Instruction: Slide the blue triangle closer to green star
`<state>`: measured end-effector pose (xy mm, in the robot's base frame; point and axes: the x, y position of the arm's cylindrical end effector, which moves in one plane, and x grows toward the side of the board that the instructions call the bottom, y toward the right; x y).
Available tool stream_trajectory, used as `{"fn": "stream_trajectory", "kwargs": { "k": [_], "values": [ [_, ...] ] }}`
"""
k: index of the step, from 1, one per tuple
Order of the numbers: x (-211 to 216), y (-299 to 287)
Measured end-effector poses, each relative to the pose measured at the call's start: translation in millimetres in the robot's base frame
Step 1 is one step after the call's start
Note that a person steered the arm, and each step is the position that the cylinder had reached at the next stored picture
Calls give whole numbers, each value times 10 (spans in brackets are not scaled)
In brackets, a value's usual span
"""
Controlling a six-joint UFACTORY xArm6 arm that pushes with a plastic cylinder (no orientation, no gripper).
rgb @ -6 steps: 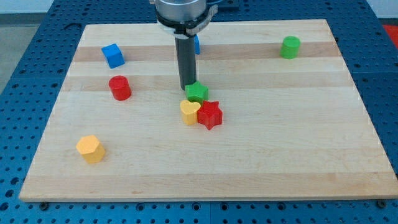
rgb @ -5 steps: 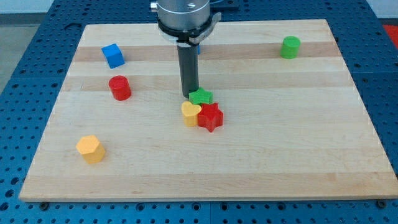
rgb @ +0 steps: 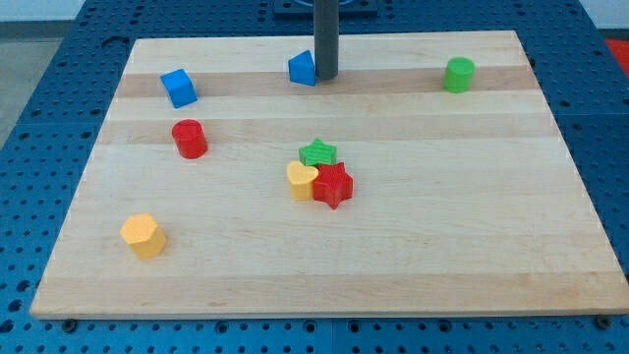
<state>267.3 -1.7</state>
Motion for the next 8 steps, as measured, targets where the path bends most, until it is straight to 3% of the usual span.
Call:
{"fn": "stream_trajectory", "kwargs": {
  "k": [1, 2, 4, 6, 7, 8],
  "values": [
    [-257, -64],
    [-150, -267],
    [643, -387],
    [-186, -436],
    [-52, -741],
    [249, -680]
  ]
}}
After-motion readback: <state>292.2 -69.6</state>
